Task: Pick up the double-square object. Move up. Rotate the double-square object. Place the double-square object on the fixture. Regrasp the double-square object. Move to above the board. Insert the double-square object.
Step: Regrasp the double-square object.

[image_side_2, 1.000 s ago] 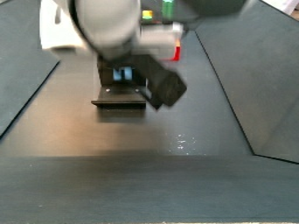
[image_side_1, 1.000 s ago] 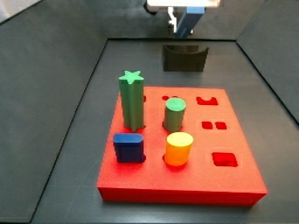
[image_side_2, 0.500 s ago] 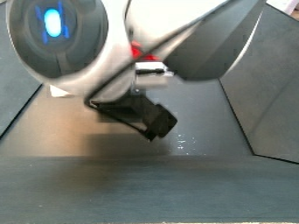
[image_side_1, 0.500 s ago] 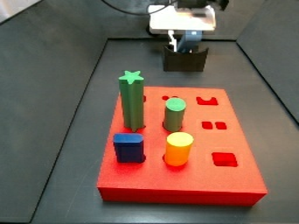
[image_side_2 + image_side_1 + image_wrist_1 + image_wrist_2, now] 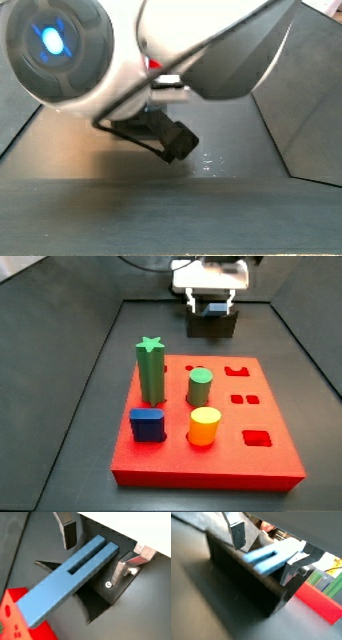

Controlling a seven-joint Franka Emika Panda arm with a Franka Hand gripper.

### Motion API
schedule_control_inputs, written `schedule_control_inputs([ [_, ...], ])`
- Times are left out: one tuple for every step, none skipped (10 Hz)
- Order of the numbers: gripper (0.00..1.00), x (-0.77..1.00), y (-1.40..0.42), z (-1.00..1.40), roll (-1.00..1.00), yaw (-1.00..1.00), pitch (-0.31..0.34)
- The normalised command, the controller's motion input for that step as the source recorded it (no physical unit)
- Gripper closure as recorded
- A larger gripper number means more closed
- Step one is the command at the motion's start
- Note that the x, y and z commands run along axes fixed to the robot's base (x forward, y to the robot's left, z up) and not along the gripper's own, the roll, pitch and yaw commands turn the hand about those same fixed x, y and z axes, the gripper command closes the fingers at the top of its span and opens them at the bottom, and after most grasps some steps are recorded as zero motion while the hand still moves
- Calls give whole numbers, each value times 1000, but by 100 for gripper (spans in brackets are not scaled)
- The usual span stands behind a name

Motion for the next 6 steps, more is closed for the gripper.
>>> schedule_control_inputs([
  [0, -27, 3, 1000, -6, 3, -3],
  [0, -33, -7, 1000, 34, 13, 2],
  [0, -41, -6, 1000, 45, 16, 12],
  [0, -43, 0, 842, 49, 16, 28],
  [0, -39, -3, 730, 53, 17, 37],
  [0, -33, -5, 500, 56, 10, 52],
])
